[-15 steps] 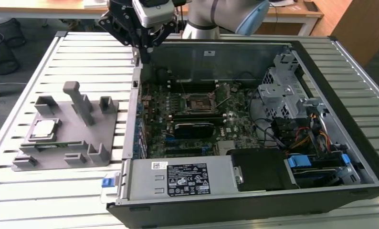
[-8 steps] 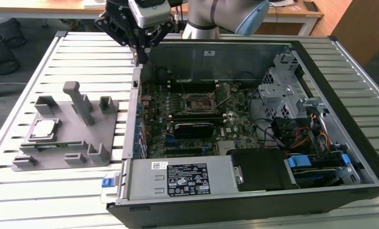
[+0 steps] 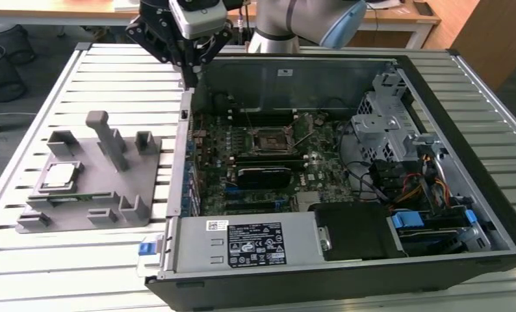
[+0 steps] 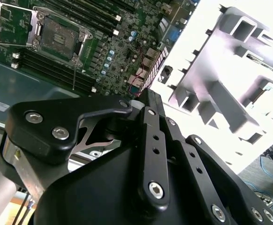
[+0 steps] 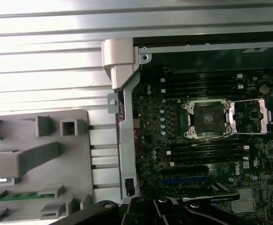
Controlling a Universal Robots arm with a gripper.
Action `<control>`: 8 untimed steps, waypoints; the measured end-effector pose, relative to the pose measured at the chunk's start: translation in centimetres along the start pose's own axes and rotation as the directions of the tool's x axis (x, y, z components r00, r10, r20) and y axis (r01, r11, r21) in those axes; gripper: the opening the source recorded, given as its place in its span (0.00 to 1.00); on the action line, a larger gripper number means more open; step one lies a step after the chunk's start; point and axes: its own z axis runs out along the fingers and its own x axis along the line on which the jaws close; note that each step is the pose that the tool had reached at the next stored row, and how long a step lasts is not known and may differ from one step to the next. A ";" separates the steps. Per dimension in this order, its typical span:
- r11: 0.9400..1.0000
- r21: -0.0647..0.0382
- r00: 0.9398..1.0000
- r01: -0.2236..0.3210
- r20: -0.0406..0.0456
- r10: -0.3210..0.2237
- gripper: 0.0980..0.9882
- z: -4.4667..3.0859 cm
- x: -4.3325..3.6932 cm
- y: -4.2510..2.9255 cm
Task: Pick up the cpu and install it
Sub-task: 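Reach for the cpu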
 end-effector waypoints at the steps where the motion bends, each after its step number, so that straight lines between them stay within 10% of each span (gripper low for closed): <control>1: 1.000 0.000 1.000 0.000 0.000 0.000 0.01 0.00 0.04 0.00; 8: 1.000 0.000 1.000 0.000 0.000 0.000 0.01 0.05 0.42 -0.04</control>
